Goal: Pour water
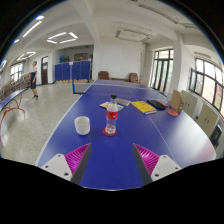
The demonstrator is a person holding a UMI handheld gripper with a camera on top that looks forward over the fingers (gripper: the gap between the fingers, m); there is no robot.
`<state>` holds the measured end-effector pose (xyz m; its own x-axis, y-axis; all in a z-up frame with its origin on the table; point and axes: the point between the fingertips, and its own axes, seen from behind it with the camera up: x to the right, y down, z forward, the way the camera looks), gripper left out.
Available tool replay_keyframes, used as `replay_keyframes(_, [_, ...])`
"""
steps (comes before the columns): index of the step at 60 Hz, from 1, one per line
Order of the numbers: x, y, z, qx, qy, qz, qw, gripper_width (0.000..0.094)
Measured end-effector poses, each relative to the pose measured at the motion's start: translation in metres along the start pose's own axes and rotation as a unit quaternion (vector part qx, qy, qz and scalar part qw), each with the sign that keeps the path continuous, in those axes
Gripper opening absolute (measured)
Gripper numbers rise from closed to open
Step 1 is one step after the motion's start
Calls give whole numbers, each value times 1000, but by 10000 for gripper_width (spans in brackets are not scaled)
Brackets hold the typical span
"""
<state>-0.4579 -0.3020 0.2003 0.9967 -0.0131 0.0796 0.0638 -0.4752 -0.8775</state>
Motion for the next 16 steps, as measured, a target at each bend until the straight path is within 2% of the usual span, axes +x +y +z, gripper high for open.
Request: replay_keyframes(16, [-7, -17, -26, 32, 2, -19, 999, 851])
